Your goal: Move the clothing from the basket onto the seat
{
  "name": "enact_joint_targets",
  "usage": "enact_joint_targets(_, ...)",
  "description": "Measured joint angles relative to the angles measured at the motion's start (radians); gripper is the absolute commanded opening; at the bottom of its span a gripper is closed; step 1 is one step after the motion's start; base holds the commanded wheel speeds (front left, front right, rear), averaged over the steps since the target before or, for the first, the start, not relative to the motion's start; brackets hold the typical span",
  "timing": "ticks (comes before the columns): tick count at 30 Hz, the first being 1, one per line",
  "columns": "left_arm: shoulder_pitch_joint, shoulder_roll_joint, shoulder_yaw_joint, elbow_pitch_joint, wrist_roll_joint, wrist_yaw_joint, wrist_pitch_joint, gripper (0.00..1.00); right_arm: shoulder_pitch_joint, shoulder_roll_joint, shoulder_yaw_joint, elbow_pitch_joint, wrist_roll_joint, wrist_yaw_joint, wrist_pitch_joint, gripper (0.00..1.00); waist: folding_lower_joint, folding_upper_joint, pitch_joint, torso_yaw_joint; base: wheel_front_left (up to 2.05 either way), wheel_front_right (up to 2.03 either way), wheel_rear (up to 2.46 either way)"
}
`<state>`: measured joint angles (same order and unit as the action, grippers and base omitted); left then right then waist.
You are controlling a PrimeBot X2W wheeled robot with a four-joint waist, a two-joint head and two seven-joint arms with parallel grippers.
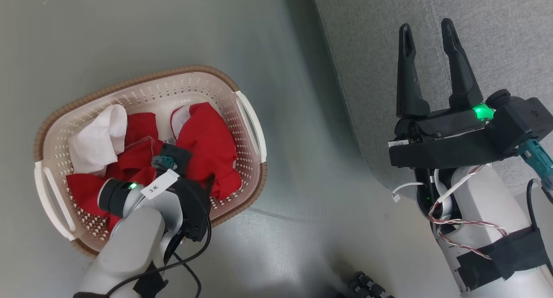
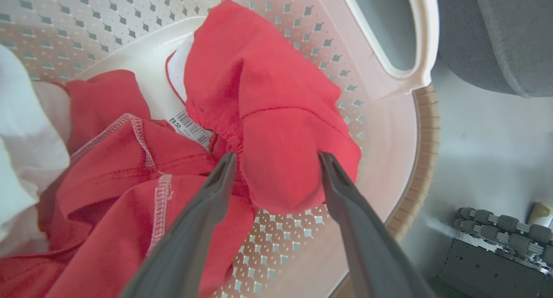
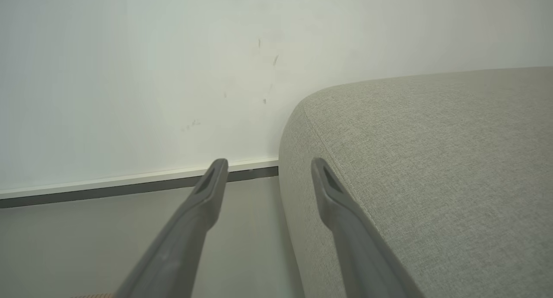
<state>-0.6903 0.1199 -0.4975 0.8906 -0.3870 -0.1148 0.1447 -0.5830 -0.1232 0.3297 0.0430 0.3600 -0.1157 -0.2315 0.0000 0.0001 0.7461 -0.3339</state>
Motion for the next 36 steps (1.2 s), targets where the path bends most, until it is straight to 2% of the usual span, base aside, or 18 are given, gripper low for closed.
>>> enact_joint_targets(5, -0.010, -0.004, 0.001, 0.048, -0.022, -0.001, 0.013, 1.00, -0.003, 0.007, 0.004, 0.000, -0.001, 0.000, -0.007, 1.00, 0.0000, 0.0000, 0.014, -0.005, 0.00, 0.00, 0.00)
enact_joint_targets(7, -0.018, -0.007, 0.002, 0.065, -0.029, -0.001, 0.013, 0.35, -0.003, 0.008, 0.005, 0.002, -0.001, 0.000, -0.007, 1.00, 0.0000, 0.0000, 0.016, -0.006, 0.00, 0.00, 0.00)
enact_joint_targets(8, -0.023, -0.009, 0.002, 0.070, -0.029, -0.001, 0.013, 0.20, -0.003, 0.008, 0.005, 0.002, -0.001, 0.000, -0.008, 1.00, 0.0000, 0.0000, 0.016, -0.006, 0.00, 0.00, 0.00)
enact_joint_targets(9, -0.027, -0.012, 0.002, 0.075, -0.030, -0.001, 0.013, 0.00, -0.003, 0.008, 0.005, 0.003, -0.001, 0.000, -0.008, 1.00, 0.0000, -0.0001, 0.017, -0.006, 0.00, 0.00, 0.00)
enact_joint_targets(24, -0.047, -0.043, 0.000, 0.139, -0.054, -0.009, -0.036, 0.00, -0.017, 0.004, 0.004, 0.040, -0.024, 0.001, -0.014, 1.00, 0.0000, 0.0000, -0.013, 0.013, 0.00, 0.00, 0.00)
enact_joint_targets(36, -0.038, -0.061, -0.026, 0.159, -0.065, -0.010, -0.134, 0.00, -0.017, -0.039, 0.011, 0.096, -0.047, 0.022, -0.017, 1.00, 0.0000, -0.0001, -0.100, 0.081, 0.00, 0.00, 0.00)
